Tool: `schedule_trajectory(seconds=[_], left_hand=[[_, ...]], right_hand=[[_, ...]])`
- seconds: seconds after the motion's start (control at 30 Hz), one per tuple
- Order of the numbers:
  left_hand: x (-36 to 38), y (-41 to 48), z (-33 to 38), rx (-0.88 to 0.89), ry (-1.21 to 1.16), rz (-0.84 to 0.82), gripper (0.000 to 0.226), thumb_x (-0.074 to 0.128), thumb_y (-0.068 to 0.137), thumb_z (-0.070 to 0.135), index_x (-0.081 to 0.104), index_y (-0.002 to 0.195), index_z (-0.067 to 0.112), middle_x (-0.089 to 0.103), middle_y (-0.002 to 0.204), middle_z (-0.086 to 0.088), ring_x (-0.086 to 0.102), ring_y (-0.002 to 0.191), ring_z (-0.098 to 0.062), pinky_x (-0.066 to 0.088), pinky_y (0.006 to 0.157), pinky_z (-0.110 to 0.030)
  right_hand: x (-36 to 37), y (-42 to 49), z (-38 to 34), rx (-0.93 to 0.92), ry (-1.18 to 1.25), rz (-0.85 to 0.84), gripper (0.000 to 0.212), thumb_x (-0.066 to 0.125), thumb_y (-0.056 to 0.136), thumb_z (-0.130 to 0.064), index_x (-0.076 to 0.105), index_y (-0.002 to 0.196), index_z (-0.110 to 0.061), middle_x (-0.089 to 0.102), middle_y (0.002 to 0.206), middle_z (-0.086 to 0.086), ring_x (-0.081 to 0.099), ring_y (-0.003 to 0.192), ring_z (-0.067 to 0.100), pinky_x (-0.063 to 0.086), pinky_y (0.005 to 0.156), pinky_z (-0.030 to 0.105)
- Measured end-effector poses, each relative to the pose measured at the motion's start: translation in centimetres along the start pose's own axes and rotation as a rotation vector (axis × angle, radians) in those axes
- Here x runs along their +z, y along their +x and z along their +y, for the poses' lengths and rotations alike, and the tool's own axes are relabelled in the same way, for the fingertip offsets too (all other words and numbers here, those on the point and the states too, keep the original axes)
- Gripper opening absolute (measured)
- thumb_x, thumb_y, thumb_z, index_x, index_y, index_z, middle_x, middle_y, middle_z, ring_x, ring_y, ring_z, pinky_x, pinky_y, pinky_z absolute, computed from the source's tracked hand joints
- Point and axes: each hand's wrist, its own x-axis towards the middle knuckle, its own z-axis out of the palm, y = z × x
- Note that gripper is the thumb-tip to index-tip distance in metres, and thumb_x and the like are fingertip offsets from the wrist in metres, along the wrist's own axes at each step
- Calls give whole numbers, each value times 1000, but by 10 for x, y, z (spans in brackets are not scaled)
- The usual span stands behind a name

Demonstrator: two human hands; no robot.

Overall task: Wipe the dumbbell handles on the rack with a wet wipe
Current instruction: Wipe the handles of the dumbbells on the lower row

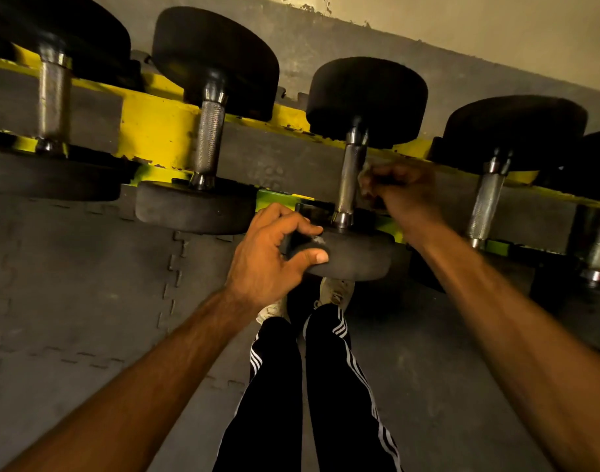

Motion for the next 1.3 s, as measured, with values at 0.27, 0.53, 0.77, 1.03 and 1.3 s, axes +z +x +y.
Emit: schedule_trajectory(seconds=[0.27,0.53,0.77,1.03,1.3], left_hand=[[-2,1,0,19,10,0,33,82,72,45,70,99,32,61,102,3,60,104,-26,52,86,-49],[-5,5,4,25,54,-39,31,82,69,45,68,95,34,60,98,5,60,100,-22,53,81,-44],[-11,11,10,-4,91,-95,36,80,66,50,71,90,26,61,98,7,62,98,-16,54,79,-41],[-12,12,10,28,156,-117,37,76,69,53,71,92,24,59,97,8,60,96,-16,53,74,-37],[-21,20,16,20,239,-195,34,75,68,55,68,89,30,56,95,13,57,93,-10,51,73,-34]], right_hand=[[4,16,1,45,10,-38,24,62,93,-6,70,86,-27,73,90,-4,70,91,16,57,83,37],[-11,12,11,196,-115,-298,24,57,93,-1,72,101,-18,74,95,0,70,92,15,55,81,27],[3,1,-3,6,60,-4,23,72,87,-12,66,83,-33,69,91,-11,66,97,13,54,93,35],[5,-13,0,-321,-350,130,12,68,92,-19,71,101,-25,66,95,-10,56,86,-5,46,82,15],[4,-13,11,-602,-652,-28,17,67,92,-23,75,103,-14,53,97,-2,53,91,15,40,75,21]])
